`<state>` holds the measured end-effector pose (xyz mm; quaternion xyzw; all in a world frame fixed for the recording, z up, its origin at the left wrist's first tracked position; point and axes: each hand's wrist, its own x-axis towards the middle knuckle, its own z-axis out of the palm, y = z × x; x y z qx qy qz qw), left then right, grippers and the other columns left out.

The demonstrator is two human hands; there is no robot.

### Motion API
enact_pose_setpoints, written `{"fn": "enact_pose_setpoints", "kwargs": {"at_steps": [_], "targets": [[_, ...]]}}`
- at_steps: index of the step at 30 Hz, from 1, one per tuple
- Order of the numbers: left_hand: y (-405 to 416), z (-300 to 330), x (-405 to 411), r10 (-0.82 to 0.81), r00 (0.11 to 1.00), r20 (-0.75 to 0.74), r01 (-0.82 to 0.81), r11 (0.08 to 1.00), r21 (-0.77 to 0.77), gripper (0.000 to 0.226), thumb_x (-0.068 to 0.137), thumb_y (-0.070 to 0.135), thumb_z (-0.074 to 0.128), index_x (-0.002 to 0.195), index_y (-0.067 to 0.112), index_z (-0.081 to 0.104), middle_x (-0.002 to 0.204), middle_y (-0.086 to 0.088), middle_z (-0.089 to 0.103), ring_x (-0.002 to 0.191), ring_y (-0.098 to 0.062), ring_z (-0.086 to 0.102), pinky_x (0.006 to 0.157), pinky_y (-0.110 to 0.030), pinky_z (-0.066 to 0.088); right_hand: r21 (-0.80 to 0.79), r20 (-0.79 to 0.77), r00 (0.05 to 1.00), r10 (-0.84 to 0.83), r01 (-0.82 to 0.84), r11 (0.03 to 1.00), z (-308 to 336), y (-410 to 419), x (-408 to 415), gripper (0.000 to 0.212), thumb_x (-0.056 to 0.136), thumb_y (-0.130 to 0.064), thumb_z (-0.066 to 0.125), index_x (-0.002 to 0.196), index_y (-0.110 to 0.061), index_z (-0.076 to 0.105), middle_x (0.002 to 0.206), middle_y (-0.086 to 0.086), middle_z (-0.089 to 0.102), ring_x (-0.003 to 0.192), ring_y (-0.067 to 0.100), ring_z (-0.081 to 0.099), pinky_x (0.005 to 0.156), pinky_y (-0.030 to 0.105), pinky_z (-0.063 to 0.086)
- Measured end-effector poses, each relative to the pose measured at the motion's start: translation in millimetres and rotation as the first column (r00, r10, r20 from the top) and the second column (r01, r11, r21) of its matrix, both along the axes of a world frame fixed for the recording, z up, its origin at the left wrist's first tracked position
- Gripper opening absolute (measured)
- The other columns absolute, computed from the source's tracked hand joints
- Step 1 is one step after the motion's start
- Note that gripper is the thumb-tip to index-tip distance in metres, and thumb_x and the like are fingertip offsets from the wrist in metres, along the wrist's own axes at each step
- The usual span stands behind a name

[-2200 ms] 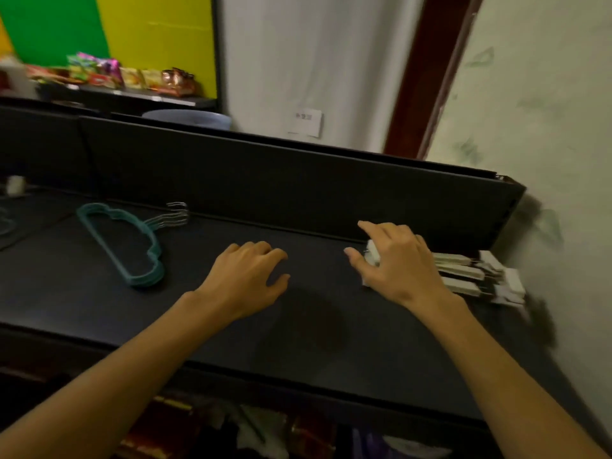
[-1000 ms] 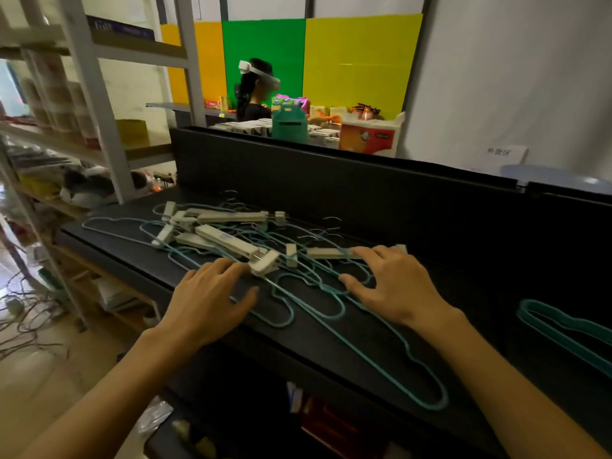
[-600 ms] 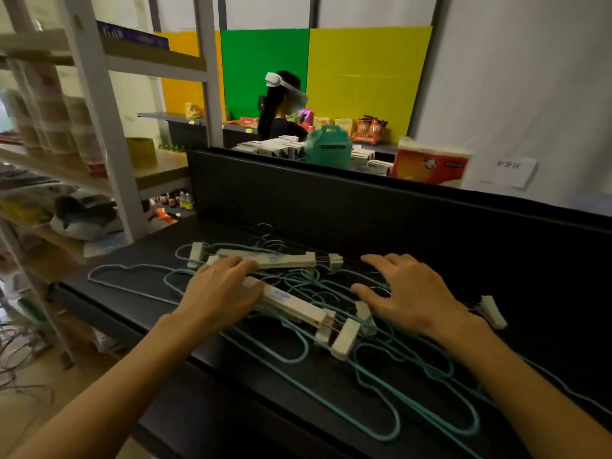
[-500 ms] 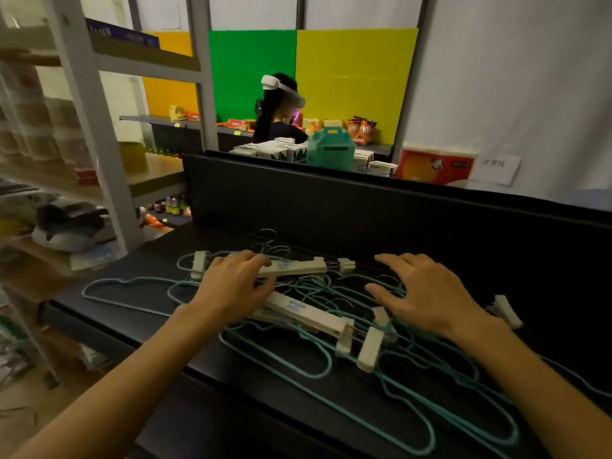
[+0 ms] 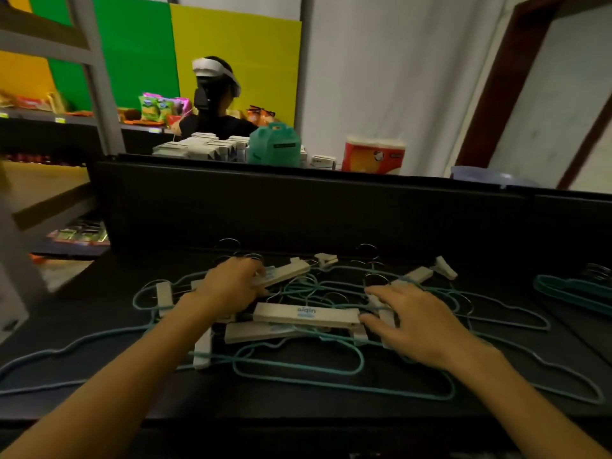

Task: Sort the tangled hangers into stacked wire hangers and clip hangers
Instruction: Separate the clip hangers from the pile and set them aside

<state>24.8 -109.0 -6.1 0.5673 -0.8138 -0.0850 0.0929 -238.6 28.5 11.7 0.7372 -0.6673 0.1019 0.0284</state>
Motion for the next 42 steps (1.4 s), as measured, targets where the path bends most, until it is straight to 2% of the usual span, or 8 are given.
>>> {"fn": "enact_pose_setpoints", "kwargs": {"at_steps": [3, 7, 12, 17, 27, 35, 38, 42], "targets": [[-1, -1, -3, 0.007, 1.0, -0.023, -0.007, 1.0, -0.009, 0.038, 0.087, 0.034, 0.062, 0.122, 0.023, 0.053, 0.113, -0.003, 0.057, 0.09, -0.02, 0.055, 0.069, -0.03, 0.044, 0.032, 0.003, 0.997, -0.073, 0.073, 0.997, 0, 17, -12, 0.057, 0.088, -0.064, 0.038, 0.139, -0.038, 0.034, 0.141, -0.013, 0.042, 0.128, 0.011, 0.037, 0.1, 0.029, 0.034], [-1, 1, -9, -0.033, 0.988, -0.152, 0.004, 0.982, -0.187, 0.032, 0.09, 0.028, 0.058, 0.12, 0.02, 0.051, 0.115, -0.006, 0.052, 0.083, -0.018, 0.049, 0.067, -0.031, 0.04, 0.066, 0.081, 0.988, -0.135, 0.13, 0.989, -1, 32, -31, 0.066, 0.08, -0.072, 0.038, 0.136, -0.037, 0.041, 0.136, -0.013, 0.047, 0.124, 0.01, 0.043, 0.098, 0.028, 0.039], [11, 15, -19, -0.138, 0.958, -0.252, 0.072, 0.964, -0.256, 0.036, 0.092, 0.026, 0.054, 0.125, 0.018, 0.044, 0.118, -0.007, 0.045, 0.087, -0.023, 0.052, 0.072, -0.037, 0.047, 0.083, 0.082, 0.995, -0.053, 0.046, 0.995, -3, 26, -18, 0.066, 0.08, -0.071, 0.042, 0.135, -0.036, 0.041, 0.138, -0.013, 0.043, 0.127, 0.009, 0.038, 0.104, 0.033, 0.035], [25, 22, -19, -0.238, 0.946, -0.22, 0.191, 0.958, -0.214, 0.033, 0.092, 0.031, 0.052, 0.122, 0.025, 0.038, 0.114, -0.001, 0.041, 0.085, -0.017, 0.048, 0.072, -0.034, 0.047, 0.1, 0.109, 0.994, 0.005, -0.016, 0.995, -5, 10, -6, 0.059, 0.083, -0.065, 0.047, 0.134, -0.036, 0.042, 0.138, -0.01, 0.044, 0.126, 0.011, 0.038, 0.104, 0.037, 0.035], [26, 35, 2, -0.173, 0.957, -0.231, 0.107, 0.956, -0.272, 0.035, 0.091, 0.036, 0.054, 0.119, 0.029, 0.037, 0.109, 0.003, 0.05, 0.088, -0.014, 0.05, 0.072, -0.034, 0.048, 0.037, 0.021, 0.972, 0.232, -0.233, 0.972, -15, -25, 61, 0.052, 0.09, -0.049, 0.05, 0.137, -0.027, 0.041, 0.13, 0.0, 0.053, 0.116, 0.02, 0.047, 0.098, 0.037, 0.037], [35, 32, 13, -0.191, 0.977, -0.09, 0.145, 0.915, -0.375, 0.056, 0.097, 0.027, 0.042, 0.145, 0.034, 0.016, 0.123, -0.002, 0.048, 0.098, -0.023, 0.053, 0.084, -0.042, 0.04, -0.071, -0.001, 0.956, 0.294, -0.293, 0.953, -13, -28, 73, 0.034, 0.094, -0.025, 0.052, 0.128, -0.023, 0.052, 0.114, 0.005, 0.054, 0.105, 0.021, 0.045, 0.089, 0.038, 0.04], [35, 34, 0, -0.214, 0.975, -0.059, 0.175, 0.903, -0.392, 0.056, 0.097, 0.022, 0.041, 0.146, 0.033, 0.017, 0.13, -0.002, 0.044, 0.1, -0.023, 0.053, 0.085, -0.041, 0.037, -0.24, -0.043, 0.962, 0.27, -0.272, 0.932, -8, -14, 65, 0.04, 0.089, -0.013, 0.059, 0.128, -0.017, 0.053, 0.11, 0.007, 0.053, 0.1, 0.024, 0.046, 0.084, 0.039, 0.044], [39, 40, -35, -0.278, 0.96, -0.043, 0.245, 0.9, -0.359, 0.056, 0.097, 0.017, 0.041, 0.146, 0.031, 0.019, 0.131, -0.003, 0.041, 0.095, -0.024, 0.052, 0.073, -0.036, 0.035, -0.258, -0.107, 0.982, 0.157, -0.18, 0.949, -15, 16, 22, 0.061, 0.077, -0.001, 0.069, 0.133, -0.017, 0.049, 0.109, 0.007, 0.052, 0.099, 0.025, 0.05, 0.081, 0.04, 0.049]]}}
